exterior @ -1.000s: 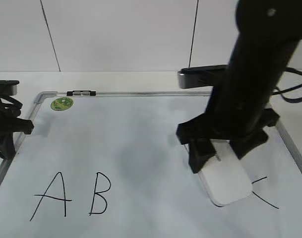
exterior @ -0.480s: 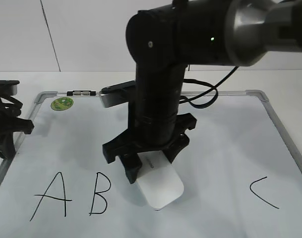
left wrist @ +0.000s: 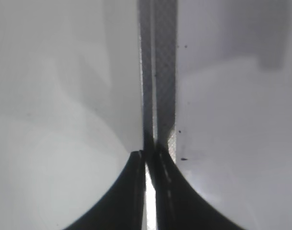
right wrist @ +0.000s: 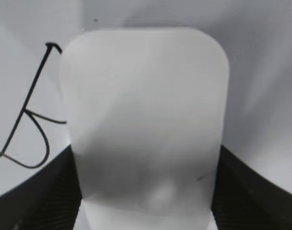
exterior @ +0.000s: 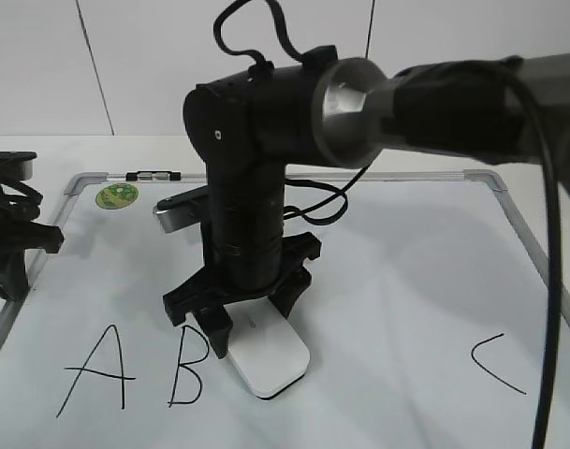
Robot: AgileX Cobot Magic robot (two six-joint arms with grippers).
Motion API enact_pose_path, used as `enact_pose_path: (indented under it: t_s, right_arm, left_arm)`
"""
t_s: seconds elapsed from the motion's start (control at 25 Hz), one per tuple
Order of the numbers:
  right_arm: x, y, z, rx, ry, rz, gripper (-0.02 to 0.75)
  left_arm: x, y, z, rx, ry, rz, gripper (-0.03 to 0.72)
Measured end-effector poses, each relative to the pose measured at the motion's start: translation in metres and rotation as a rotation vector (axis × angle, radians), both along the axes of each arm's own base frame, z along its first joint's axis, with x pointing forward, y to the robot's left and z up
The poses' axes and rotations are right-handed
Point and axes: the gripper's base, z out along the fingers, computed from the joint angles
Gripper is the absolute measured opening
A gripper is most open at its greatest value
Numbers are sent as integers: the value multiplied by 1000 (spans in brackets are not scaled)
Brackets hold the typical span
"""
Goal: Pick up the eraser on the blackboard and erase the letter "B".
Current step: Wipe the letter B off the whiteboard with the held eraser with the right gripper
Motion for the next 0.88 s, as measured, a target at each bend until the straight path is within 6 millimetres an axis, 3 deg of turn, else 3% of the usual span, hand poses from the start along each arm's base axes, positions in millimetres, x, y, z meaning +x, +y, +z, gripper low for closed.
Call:
enact_pose_path:
  t_s: [0.52,0.88]
  right_arm:
    - [3,8,-5,-18,22,30,549]
    - [-26,38,-7,-3,2,146,549]
  left_arm:
    - [0,0,0,0,1,0,17]
    - [0,0,0,0,2,0,17]
